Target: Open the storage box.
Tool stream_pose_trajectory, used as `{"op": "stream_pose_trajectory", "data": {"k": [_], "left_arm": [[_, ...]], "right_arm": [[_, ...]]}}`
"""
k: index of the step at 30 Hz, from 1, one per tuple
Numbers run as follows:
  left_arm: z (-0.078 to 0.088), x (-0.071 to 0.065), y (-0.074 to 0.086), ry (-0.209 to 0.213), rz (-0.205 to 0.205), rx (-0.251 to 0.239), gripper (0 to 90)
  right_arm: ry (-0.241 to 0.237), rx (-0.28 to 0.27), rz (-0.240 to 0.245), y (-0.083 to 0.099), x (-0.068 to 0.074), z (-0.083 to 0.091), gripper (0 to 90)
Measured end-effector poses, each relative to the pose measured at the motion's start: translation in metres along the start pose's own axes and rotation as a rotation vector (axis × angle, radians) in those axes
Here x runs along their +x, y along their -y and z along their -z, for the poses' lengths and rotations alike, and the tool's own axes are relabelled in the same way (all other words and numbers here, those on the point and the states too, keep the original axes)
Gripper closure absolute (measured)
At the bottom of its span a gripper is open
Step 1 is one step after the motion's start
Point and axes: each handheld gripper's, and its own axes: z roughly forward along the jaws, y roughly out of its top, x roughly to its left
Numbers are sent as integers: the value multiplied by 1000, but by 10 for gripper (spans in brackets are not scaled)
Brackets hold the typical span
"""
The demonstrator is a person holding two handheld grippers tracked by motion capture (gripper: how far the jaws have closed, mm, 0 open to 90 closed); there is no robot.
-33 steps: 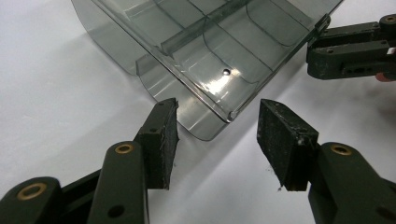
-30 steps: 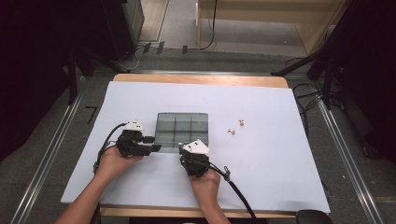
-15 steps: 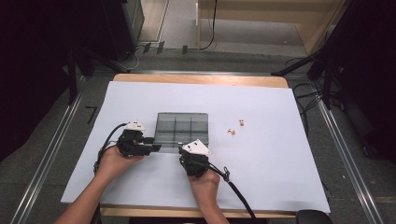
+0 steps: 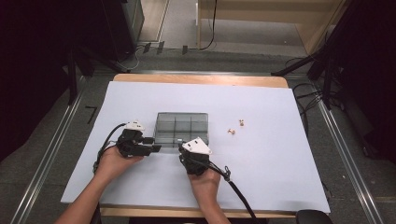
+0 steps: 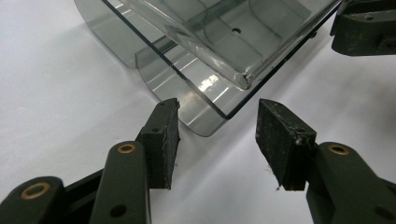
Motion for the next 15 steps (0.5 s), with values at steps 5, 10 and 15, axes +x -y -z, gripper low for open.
{"op": "stream_pose_trajectory", "data": {"k": [5, 10, 15], "left_arm": [[5, -2, -2, 7, 4, -17, 483], [8, -5, -5, -2, -2, -41, 490], [12, -6, -9, 6, 1, -63, 540]], "right_arm": [[0, -5, -2, -6, -1, 2, 807], [-3, -12, 3, -10, -1, 4, 803], [-5, -17, 4, -13, -2, 5, 796]]}}
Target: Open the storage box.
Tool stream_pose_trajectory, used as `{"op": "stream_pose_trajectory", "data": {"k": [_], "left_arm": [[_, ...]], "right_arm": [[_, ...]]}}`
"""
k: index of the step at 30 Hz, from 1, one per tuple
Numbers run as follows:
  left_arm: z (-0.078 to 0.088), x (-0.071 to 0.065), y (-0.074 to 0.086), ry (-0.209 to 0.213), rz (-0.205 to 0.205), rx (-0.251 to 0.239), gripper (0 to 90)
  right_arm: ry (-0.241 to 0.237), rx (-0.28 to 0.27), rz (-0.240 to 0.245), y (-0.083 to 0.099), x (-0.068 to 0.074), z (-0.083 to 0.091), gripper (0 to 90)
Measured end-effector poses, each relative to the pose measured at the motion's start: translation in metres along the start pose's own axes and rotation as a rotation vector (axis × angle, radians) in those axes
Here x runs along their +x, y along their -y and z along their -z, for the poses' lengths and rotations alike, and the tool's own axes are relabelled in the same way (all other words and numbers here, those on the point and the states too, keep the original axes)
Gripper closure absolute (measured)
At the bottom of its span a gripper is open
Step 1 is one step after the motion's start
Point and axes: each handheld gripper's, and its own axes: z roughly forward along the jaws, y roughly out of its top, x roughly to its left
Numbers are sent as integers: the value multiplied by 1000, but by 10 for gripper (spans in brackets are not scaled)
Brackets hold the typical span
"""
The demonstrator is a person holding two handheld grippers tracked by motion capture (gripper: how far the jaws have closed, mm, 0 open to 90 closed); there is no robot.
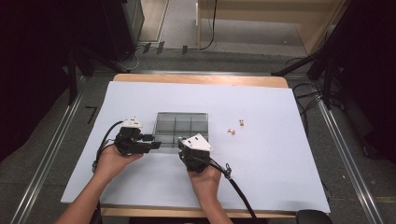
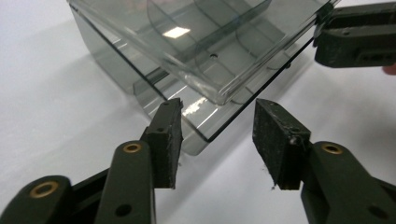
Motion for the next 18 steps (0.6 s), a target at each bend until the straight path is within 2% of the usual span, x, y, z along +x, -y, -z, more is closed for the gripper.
{"op": "stream_pose_trajectory", "data": {"k": [7, 13, 18], "left_arm": [[3, 0, -3, -8, 4, -44, 622], [3, 1, -4, -7, 1, -33, 649], [4, 0, -4, -8, 3, -38, 649]], "right_arm": [[-18, 7, -13, 0, -2, 0, 795], [-50, 23, -27, 0, -6, -1, 779], [-64, 36, -6, 4, -10, 0, 765]]}}
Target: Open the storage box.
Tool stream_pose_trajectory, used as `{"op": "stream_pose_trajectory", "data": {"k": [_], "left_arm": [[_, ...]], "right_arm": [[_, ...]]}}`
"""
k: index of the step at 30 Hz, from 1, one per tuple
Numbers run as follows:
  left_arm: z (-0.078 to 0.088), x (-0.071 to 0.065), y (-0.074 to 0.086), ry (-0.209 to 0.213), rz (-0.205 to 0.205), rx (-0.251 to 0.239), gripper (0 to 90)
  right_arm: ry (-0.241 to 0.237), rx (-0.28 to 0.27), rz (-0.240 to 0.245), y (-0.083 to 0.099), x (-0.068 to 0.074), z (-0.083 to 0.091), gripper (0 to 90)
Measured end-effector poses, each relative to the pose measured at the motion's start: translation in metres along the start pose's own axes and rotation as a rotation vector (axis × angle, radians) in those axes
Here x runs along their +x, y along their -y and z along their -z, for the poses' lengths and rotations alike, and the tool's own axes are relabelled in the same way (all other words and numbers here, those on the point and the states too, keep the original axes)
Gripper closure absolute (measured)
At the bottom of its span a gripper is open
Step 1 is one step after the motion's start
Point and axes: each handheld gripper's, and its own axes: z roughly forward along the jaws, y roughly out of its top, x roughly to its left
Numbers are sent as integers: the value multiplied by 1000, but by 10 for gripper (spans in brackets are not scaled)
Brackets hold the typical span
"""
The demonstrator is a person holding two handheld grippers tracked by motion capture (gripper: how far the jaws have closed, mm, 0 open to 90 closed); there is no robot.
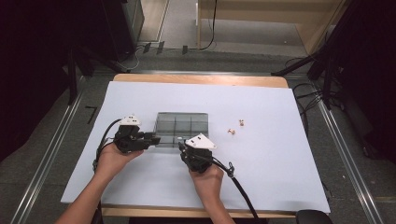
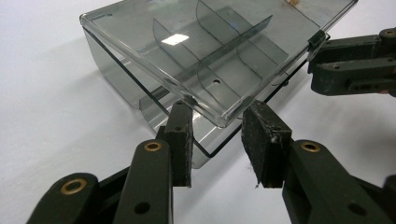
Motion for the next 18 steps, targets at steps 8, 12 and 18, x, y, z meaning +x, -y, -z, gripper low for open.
{"op": "stream_pose_trajectory", "data": {"k": [8, 12, 18], "left_arm": [[0, -1, 0, -12, -3, 5, 633], [-1, -1, 0, -11, -4, 2, 631], [-2, 0, 0, 1, 2, 8, 622]], "right_arm": [[-23, 38, -9, 10, -24, 6, 736], [-21, 38, 5, 10, -32, 10, 724], [-26, 46, 41, 6, -44, 16, 718]]}}
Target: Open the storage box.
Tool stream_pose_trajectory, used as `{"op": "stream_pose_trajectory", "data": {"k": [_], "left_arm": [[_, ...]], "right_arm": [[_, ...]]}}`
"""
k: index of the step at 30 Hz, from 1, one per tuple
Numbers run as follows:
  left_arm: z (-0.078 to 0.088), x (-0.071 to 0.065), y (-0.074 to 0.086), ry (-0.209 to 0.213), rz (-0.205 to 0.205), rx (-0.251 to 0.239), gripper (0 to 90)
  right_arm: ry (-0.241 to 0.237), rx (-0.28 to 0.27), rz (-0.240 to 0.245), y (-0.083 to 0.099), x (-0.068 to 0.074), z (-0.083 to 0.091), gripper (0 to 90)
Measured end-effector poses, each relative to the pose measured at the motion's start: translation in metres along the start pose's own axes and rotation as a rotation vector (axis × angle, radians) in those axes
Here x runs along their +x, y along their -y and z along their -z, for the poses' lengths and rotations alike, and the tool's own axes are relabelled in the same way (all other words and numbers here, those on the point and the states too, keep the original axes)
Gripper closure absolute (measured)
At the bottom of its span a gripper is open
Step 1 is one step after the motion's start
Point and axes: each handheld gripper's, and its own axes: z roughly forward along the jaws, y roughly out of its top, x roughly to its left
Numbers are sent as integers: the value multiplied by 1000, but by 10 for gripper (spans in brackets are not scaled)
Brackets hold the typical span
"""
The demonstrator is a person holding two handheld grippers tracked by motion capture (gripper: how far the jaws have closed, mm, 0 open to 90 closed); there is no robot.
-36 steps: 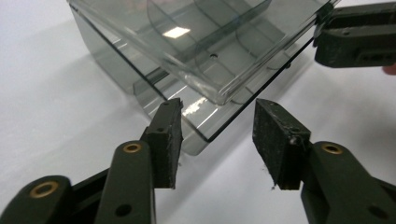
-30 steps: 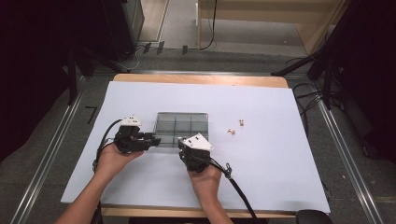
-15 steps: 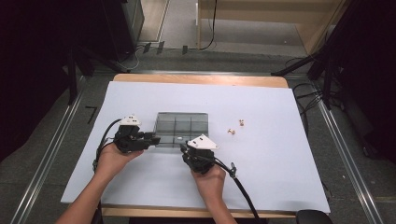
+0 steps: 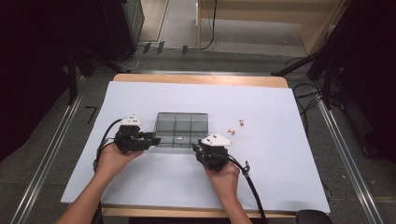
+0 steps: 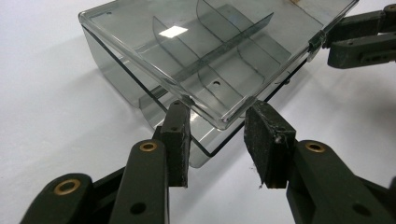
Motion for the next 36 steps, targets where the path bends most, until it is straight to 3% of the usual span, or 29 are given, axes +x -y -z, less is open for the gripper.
{"op": "stream_pose_trajectory", "data": {"k": [7, 16, 21, 25, 36], "left_arm": [[3, -1, -2, -5, 6, -13, 596], [6, -3, -10, -18, 31, -7, 562], [7, -3, -18, -40, 34, 4, 506], [8, -2, -23, -45, 47, -10, 449], [14, 6, -37, -51, 70, -28, 414]], "right_arm": [[-21, 12, 41, -7, -9, 9, 709], [-56, 42, 18, -17, -22, 15, 697], [-58, 60, 31, -25, -27, 17, 689], [-93, 51, -10, -31, -35, 19, 687], [-70, 64, 13, -50, -50, 19, 671]]}}
